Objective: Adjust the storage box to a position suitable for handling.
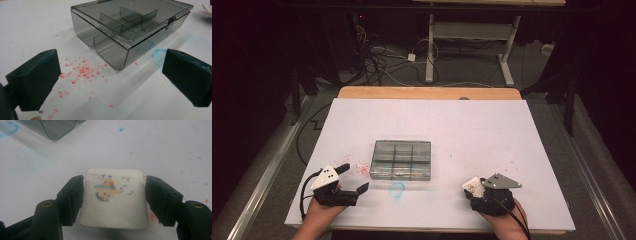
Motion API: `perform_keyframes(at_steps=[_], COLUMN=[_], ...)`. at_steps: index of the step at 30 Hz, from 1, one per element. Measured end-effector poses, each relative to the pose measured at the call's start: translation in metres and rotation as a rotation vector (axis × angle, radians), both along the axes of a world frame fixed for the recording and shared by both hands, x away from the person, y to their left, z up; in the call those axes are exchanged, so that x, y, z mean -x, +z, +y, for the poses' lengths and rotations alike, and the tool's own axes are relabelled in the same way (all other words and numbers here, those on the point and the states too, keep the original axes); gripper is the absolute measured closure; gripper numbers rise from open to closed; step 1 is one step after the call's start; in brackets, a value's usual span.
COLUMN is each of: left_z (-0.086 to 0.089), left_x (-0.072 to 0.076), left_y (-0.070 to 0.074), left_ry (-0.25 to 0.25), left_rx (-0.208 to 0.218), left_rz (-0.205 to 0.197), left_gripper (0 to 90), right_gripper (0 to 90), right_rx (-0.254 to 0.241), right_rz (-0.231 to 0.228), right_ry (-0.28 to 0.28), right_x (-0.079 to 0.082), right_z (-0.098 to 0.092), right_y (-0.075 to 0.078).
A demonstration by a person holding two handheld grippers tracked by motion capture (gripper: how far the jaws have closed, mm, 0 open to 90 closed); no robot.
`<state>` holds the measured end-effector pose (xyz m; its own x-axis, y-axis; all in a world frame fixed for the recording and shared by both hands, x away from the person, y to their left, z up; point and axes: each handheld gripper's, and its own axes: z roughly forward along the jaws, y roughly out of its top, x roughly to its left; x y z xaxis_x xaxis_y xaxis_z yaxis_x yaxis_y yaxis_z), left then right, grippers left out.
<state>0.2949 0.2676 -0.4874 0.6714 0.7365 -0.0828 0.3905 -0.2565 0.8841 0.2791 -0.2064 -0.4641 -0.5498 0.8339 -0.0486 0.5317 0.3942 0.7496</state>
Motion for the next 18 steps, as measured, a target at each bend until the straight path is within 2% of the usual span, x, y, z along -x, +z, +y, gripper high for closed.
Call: perform_keyframes(at_steps=[4,7,9,13,16,18], left_z=[0.000,0.000,0.000,0.000,0.000,0.000], left_x=[0.000,0.000,0.000,0.000,0.001,0.000], left_y=[0.000,0.000,0.000,0.000,0.000,0.000], left_ry=[0.001,0.002,0.004,0.006,0.006,0.004], left_rx=[-0.002,-0.001,0.003,0.004,0.004,0.003], left_rz=[0.000,-0.001,0.001,0.000,0.000,0.002], left_gripper=[1.4,1.5,1.4,1.5,1.4,1.4], right_gripper=[33.0,33.0,33.0,33.0,32.9,32.9], right_rx=[0.010,0.044,0.049,0.070,0.065,0.036], right_rz=[0.012,0.020,0.030,0.024,0.031,0.041], right_ry=[-0.008,-0.011,-0.012,-0.022,-0.030,-0.030], right_x=[0.001,0.002,0.004,0.004,0.004,0.003], right_z=[-0.004,-0.005,-0.006,-0.007,-0.010,-0.013], right_y=[-0.004,-0.008,-0.009,-0.010,-0.013,-0.014])
